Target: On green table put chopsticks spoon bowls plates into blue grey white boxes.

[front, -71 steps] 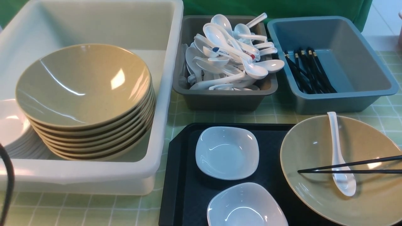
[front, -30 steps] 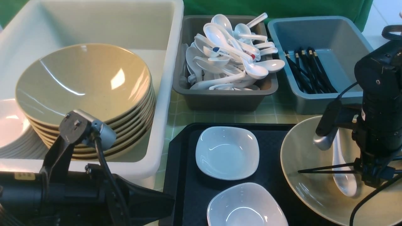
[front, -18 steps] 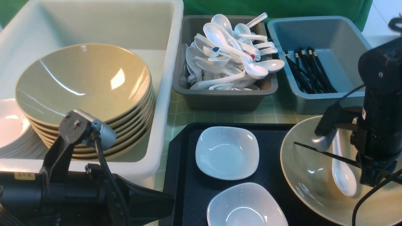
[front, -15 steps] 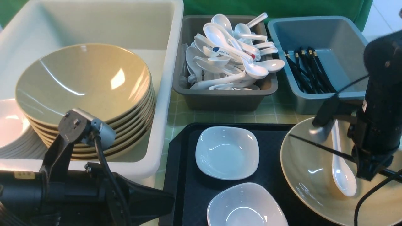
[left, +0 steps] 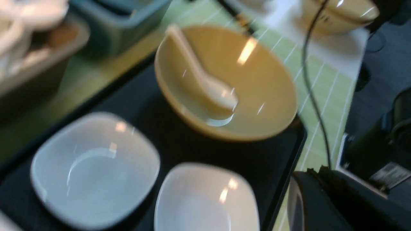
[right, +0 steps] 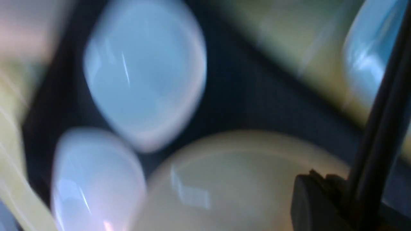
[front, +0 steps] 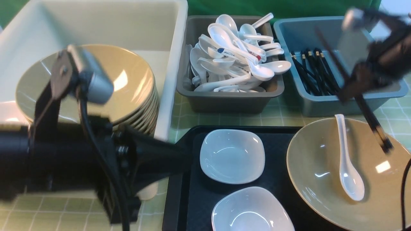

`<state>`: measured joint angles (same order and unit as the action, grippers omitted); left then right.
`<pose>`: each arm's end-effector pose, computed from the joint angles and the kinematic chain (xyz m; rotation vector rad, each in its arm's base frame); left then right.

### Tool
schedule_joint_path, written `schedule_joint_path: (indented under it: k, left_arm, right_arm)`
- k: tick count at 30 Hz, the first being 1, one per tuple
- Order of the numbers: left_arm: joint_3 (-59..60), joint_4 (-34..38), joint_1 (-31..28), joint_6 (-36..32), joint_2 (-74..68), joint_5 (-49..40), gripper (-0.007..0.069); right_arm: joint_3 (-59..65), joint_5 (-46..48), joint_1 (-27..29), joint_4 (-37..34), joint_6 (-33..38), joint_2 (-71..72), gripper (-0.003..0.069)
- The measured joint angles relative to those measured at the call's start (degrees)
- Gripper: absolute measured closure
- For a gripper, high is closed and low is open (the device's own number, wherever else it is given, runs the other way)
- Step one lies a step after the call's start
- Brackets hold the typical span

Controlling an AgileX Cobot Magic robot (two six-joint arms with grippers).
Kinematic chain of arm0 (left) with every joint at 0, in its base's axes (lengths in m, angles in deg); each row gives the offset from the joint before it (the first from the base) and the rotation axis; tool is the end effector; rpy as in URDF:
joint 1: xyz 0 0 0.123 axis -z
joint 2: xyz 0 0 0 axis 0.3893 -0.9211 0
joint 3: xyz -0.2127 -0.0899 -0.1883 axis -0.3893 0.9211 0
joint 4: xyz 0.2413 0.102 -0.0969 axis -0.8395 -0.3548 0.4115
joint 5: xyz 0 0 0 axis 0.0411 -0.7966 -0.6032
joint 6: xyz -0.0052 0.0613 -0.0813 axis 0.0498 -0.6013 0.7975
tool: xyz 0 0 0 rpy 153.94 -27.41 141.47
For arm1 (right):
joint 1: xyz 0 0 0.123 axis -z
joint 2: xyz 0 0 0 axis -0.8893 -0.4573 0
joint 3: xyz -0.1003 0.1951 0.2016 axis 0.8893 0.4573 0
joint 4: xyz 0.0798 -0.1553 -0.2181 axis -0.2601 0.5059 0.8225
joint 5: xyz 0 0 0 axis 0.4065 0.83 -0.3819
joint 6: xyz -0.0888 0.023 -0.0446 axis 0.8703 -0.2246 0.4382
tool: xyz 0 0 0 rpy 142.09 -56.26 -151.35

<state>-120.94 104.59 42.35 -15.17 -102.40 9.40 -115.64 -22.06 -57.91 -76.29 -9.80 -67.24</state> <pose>0.1704 -0.1348 0.3385 0.9804 1.8744 -0.8964 0.4135 0.0175 0.3071 -0.5335 2.5584 0.5912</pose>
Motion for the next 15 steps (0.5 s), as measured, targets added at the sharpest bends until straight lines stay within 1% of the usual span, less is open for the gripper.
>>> schedule_joint_path:
  k: [1,2,4,6,7,9,11,12,15]
  left_arm:
    - [-0.23,0.37,0.0,-0.36,-0.27,-0.25,0.0626]
    - [-1.78,2.81,0.0,-2.49,-2.32,-1.26,0.0626]
    - [-3.96,5.69,0.0,-4.59,-5.51,-3.03,0.0626]
    - [-6.16,7.38,0.0,-5.3,-8.88,-5.43,0.0626]
    - [-6.52,7.56,0.0,-5.39,-9.18,-5.62,0.0626]
    - [-8.15,7.95,0.0,-5.96,-12.23,-8.14,0.0626]
    - [-8.48,7.95,0.0,-5.97,-13.18,-8.91,0.0626]
    - [-8.67,7.95,0.0,-5.97,-14.04,-9.39,0.0626]
    - [-8.81,7.95,0.0,-5.35,-14.35,-9.59,0.0626]
  right_arm:
    - [-0.96,-0.08,0.4,-1.14,0.09,-0.69,0.0624]
    - [-4.44,-0.53,1.41,-4.82,0.25,-3.35,0.0624]
    - [-9.89,-1.87,2.64,-9.08,0.37,-7.84,0.0624]
    - [-15.87,-3.84,3.71,-12.34,-0.78,-13.61,0.0624]
    - [-17.08,-4.06,3.79,-12.88,-1.0,-14.16,0.0624]
    - [-24.47,-7.5,5.02,-16.49,-3.71,-21.47,0.0624]
    - [-26.98,-9.23,5.52,-17.83,-4.96,-24.8,0.0624]
    - [-30.78,-11.48,6.02,-20.07,-6.08,-28.91,0.0624]
    - [-34.25,-14.9,6.3,-22.06,-6.72,-34.46,0.0624]
